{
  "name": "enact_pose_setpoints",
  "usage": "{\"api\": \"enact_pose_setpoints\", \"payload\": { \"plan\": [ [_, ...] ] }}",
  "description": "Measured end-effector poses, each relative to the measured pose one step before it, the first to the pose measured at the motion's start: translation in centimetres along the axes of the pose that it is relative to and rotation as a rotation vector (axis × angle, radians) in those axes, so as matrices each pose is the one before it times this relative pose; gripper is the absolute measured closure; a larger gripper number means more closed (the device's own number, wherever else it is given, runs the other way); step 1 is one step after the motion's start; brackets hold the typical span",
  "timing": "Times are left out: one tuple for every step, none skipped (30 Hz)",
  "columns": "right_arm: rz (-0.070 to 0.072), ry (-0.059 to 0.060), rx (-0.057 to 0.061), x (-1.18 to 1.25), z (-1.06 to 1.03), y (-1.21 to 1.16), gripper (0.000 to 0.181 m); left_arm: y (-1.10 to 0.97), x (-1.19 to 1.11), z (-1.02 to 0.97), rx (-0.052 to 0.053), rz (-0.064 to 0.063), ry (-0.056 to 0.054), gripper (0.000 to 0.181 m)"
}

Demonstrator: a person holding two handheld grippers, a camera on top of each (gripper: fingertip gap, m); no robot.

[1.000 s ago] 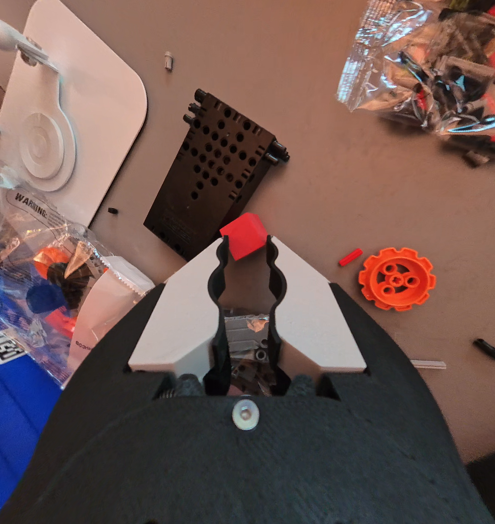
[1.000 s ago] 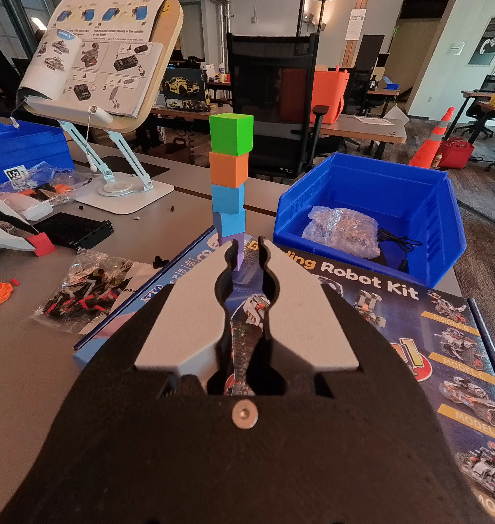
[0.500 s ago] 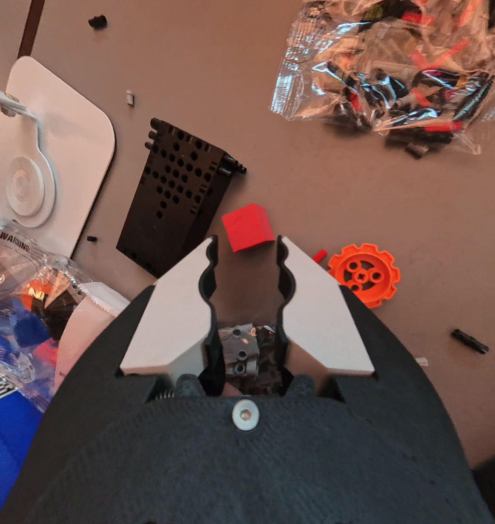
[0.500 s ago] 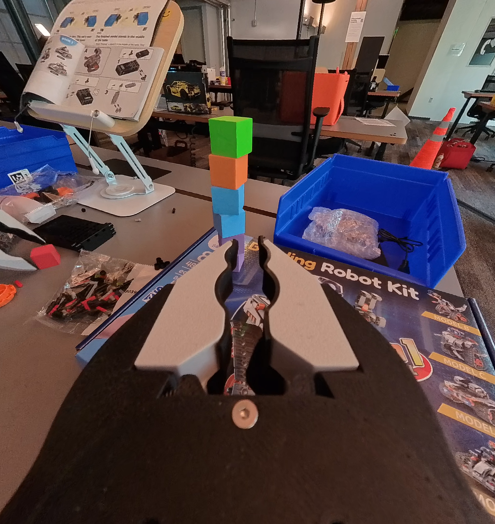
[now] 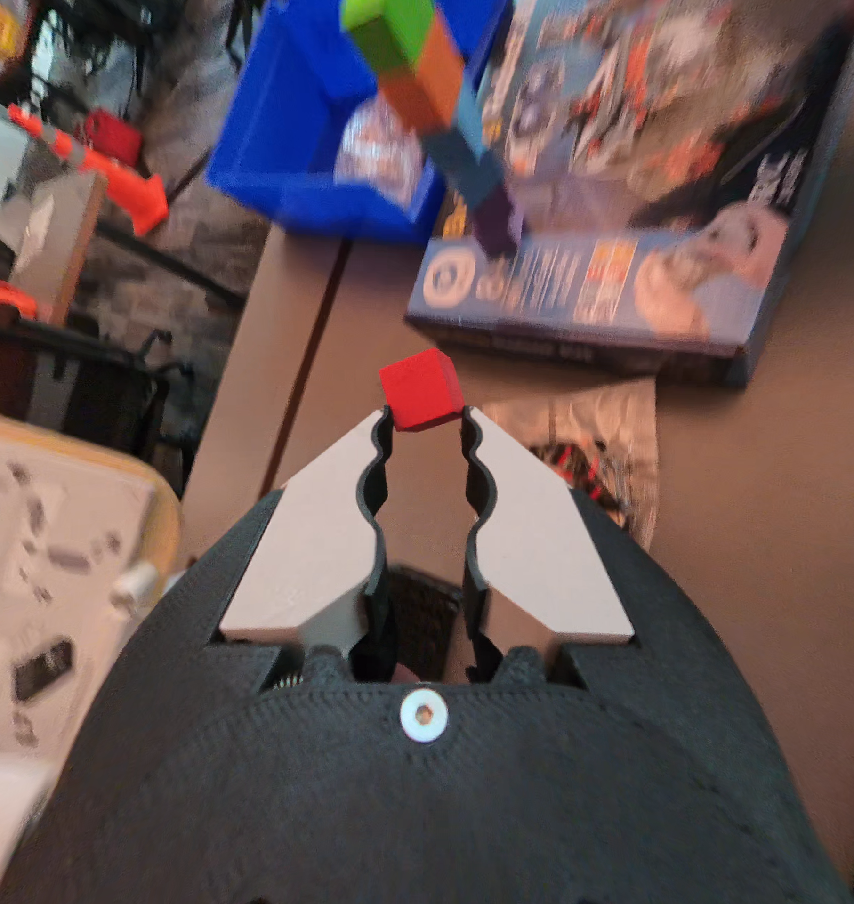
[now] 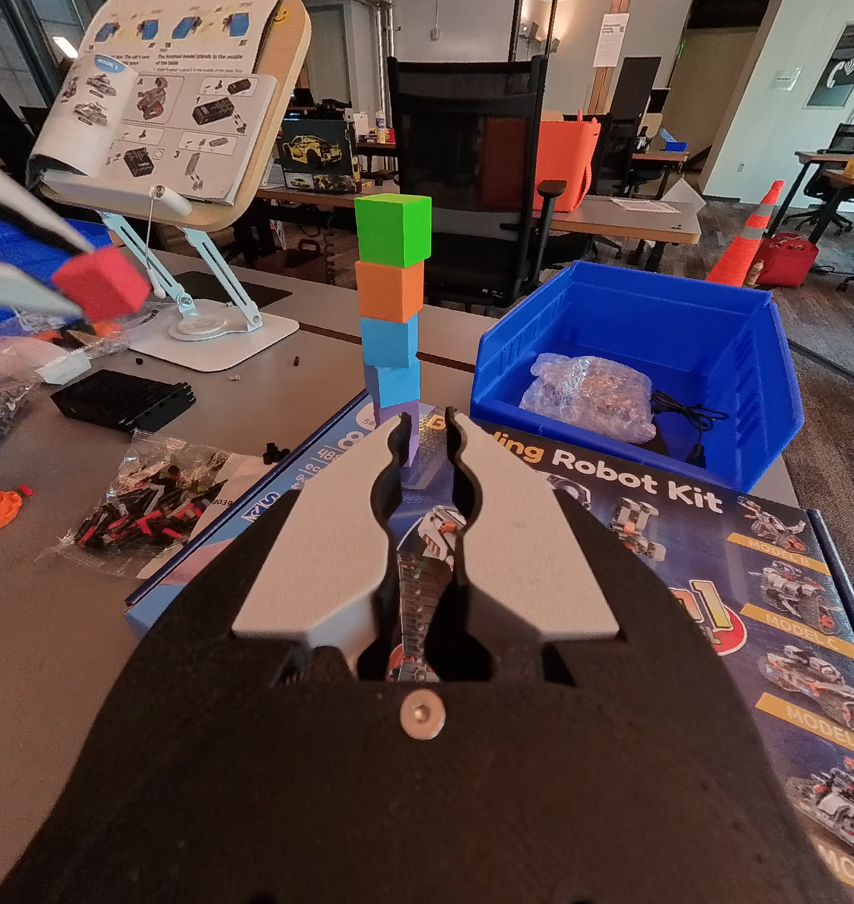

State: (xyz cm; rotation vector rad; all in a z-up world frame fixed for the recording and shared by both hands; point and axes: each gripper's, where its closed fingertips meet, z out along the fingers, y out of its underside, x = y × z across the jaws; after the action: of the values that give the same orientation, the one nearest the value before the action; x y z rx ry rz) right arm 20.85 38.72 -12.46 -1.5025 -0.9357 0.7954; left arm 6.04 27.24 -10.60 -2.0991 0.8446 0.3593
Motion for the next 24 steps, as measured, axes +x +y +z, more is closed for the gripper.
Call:
{"api": "enact_pose_setpoints", "payload": {
  "plan": [
    [0.0000, 0.0010, -0.0004, 0.032, 0.007, 0.015, 0.168, -2.246, -0.401, 0.139, 0.0235, 0.0276, 0.0100, 0.155],
    [0.0013, 0.0003, 0.0003, 0.026, -0.015, -0.001, 0.168, -2.094, -0.441, 0.249, 0.0177, 0.0268, 0.0120, 0.155],
    [0.0018, -0.0002, 0.0014, 0.020, -0.018, -0.025, 0.168, -2.044, -0.583, 0.343, 0.0189, 0.0210, 0.0076, 0.155],
    [0.0020, -0.0005, 0.0018, 0.016, -0.015, -0.031, 0.168, -1.924, -0.503, 0.473, 0.0195, 0.0115, 0.0144, 0.155],
    [0.0015, -0.0010, 0.0004, 0.003, 0.017, -0.008, 0.168, -1.607, -0.374, 0.595, 0.0093, 0.0085, 0.0235, 0.155],
    [0.0005, -0.0007, -0.0015, -0.001, 0.032, 0.036, 0.168, -1.304, -0.412, 0.621, 0.0005, 0.0108, 0.0204, 0.155],
    [0.0008, -0.0012, -0.0026, -0.019, 0.043, 0.058, 0.168, -1.136, -0.612, 0.551, -0.0009, 0.0044, 0.0064, 0.154],
    [0.0012, -0.0019, -0.0027, -0.023, 0.049, 0.068, 0.168, -0.927, -0.463, 0.485, -0.0055, 0.0031, 0.0126, 0.155],
    [0.0002, -0.0012, -0.0018, -0.027, 0.030, 0.039, 0.168, -0.658, -0.206, 0.476, -0.0137, 0.0019, 0.0259, 0.155],
    [-0.0006, -0.0006, -0.0005, -0.022, 0.010, 0.005, 0.168, -0.474, -0.435, 0.436, -0.0165, 0.0014, 0.0088, 0.154],
    [0.0000, -0.0004, 0.0006, -0.010, -0.011, -0.016, 0.168, -0.256, -0.551, 0.384, -0.0190, 0.0070, -0.0038, 0.154],
    [0.0016, -0.0006, 0.0014, 0.012, -0.031, -0.024, 0.168, 0.008, -0.190, 0.377, -0.0262, 0.0015, 0.0180, 0.154],
    [0.0026, -0.0010, 0.0025, 0.013, -0.030, -0.048, 0.168, 0.014, 0.119, 0.360, -0.0188, -0.0067, 0.0341, 0.154],
    [0.0031, -0.0013, 0.0030, 0.014, -0.044, -0.053, 0.168, -0.186, -0.009, 0.286, 0.0020, -0.0017, 0.0194, 0.154],
    [0.0030, -0.0018, 0.0022, -0.005, -0.021, -0.036, 0.168, 0.007, 0.030, 0.259, -0.0067, -0.0015, 0.0172, 0.154],
    [0.0019, -0.0020, 0.0010, -0.024, -0.009, -0.032, 0.168, 0.246, 0.176, 0.281, -0.0194, 0.0029, 0.0223, 0.154],
    [0.0005, -0.0017, 0.0002, -0.037, -0.005, -0.023, 0.168, 0.263, 0.151, 0.258, -0.0168, 0.0094, 0.0159, 0.154],
    [-0.0009, -0.0014, 0.0002, -0.054, 0.012, -0.024, 0.168, 0.258, 0.045, 0.215, -0.0152, 0.0039, 0.0073, 0.154],
    [-0.0020, -0.0011, -0.0003, -0.064, 0.010, -0.007, 0.168, 0.274, 0.026, 0.168, -0.0146, -0.0001, 0.0064, 0.154],
    [-0.0022, -0.0010, -0.0009, -0.066, 0.015, 0.000, 0.168, 0.088, 0.060, 0.112, -0.0012, -0.0013, 0.0086, 0.154],
    [-0.0017, -0.0011, -0.0008, -0.057, 0.012, 0.010, 0.168, -0.098, 0.054, 0.062, 0.0114, -0.0100, 0.0107, 0.154],
    [-0.0013, -0.0006, -0.0010, -0.036, 0.020, 0.011, 0.168, -0.003, -0.077, 0.038, 0.0056, -0.0148, 0.0048, 0.154],
    [-0.0006, -0.0001, -0.0009, -0.018, 0.017, 0.020, 0.168, 0.138, -0.186, 0.088, -0.0029, -0.0047, -0.0035, 0.155],
    [0.0002, 0.0002, -0.0002, -0.003, 0.009, 0.012, 0.168, 0.144, -0.060, 0.133, -0.0025, 0.0009, 0.0023, 0.155]
  ]
}}
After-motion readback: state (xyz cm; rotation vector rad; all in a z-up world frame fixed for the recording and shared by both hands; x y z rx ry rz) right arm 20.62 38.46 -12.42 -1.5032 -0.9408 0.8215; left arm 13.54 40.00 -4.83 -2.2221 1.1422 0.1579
